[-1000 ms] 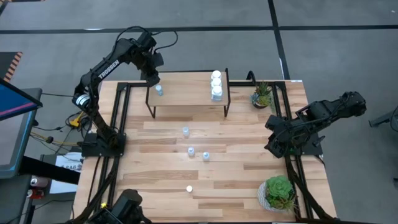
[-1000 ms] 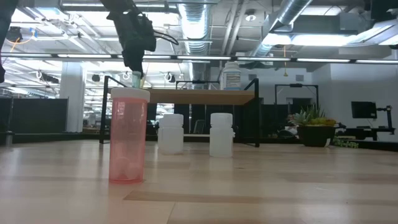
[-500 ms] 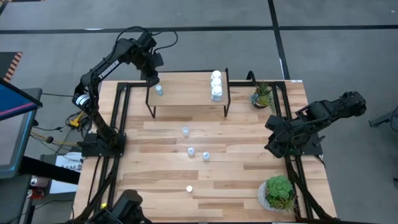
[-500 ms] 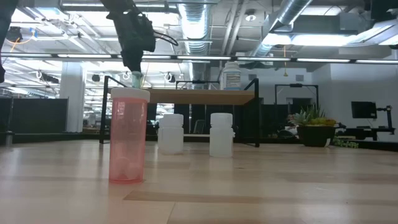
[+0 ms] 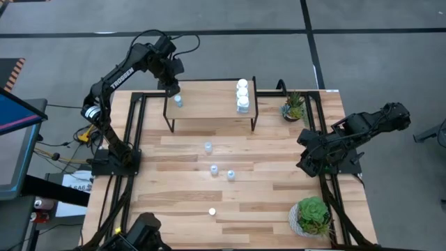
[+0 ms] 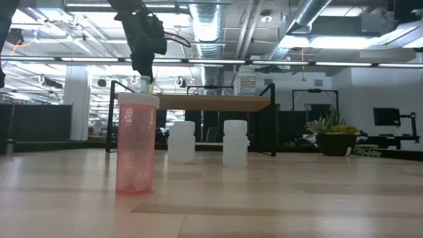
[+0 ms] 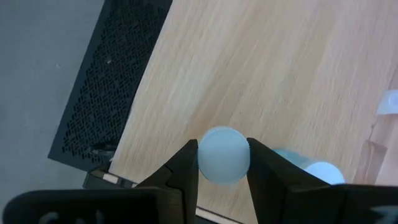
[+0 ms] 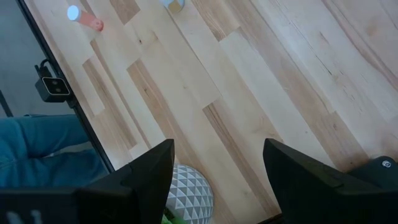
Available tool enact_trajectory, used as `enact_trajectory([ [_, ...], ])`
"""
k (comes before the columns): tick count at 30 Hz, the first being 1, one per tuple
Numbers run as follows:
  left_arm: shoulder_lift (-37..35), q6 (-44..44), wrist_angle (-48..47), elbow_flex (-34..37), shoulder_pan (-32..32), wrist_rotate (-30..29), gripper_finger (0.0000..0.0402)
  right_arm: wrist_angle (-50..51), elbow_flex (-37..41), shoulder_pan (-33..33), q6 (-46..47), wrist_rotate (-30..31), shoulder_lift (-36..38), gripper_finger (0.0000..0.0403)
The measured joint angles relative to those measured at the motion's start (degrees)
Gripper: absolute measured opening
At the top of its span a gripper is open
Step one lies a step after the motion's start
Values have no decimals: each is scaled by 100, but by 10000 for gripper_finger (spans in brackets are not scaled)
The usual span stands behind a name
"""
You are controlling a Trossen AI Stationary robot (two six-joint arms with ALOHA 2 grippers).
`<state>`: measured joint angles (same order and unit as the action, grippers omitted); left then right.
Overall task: Pick and place medicine bottles onto shelf by color
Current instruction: Put the yellow pill bottle on the shelf
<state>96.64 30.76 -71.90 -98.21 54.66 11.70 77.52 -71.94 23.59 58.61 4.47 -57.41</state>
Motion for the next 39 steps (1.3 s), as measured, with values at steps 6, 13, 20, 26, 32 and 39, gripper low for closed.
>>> enact_trajectory([
  [6, 0, 174, -11, 0, -39, -31, 87, 0, 0, 0, -2, -2, 0, 270],
  [13, -2, -131, 243, 172, -60, -150, 87, 2, 0, 2, -17, -3, 0, 270],
  [20, -48, -90, 465, 474, -187, -146, 87, 2, 0, 2, 14, -12, 0, 270],
  [26, -97, -155, 542, 495, -193, -164, 87, 2, 0, 2, 201, -187, 0, 270],
  [32, -101, -165, 525, 494, -193, -155, 89, 4, 0, 2, 199, -288, 0, 270],
  [39, -101, -298, 525, 496, -193, -202, 135, 4, 0, 2, 197, -291, 0, 270],
])
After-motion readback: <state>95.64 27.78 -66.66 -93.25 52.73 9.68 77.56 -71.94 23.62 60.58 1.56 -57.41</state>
